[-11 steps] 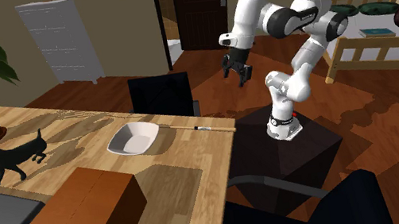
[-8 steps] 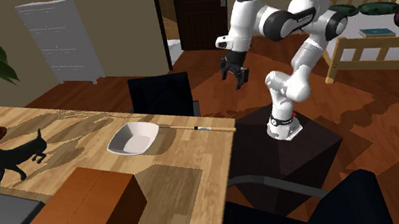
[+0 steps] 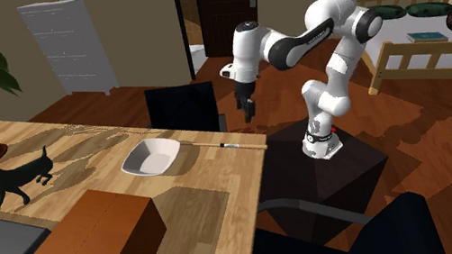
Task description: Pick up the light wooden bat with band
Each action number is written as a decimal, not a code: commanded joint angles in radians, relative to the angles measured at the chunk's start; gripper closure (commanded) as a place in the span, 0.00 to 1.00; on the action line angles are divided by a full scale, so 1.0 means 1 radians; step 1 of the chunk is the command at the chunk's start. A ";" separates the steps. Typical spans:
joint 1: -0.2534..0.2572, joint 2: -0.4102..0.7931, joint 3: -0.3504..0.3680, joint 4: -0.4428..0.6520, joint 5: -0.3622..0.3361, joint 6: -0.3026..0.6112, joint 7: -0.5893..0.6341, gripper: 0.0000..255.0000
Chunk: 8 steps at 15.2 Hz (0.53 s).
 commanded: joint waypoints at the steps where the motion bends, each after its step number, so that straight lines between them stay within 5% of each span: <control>1: -0.020 0.080 0.005 0.037 0.008 0.025 0.072 0.00; 8: -0.076 0.346 -0.006 0.168 0.032 0.101 0.288 0.00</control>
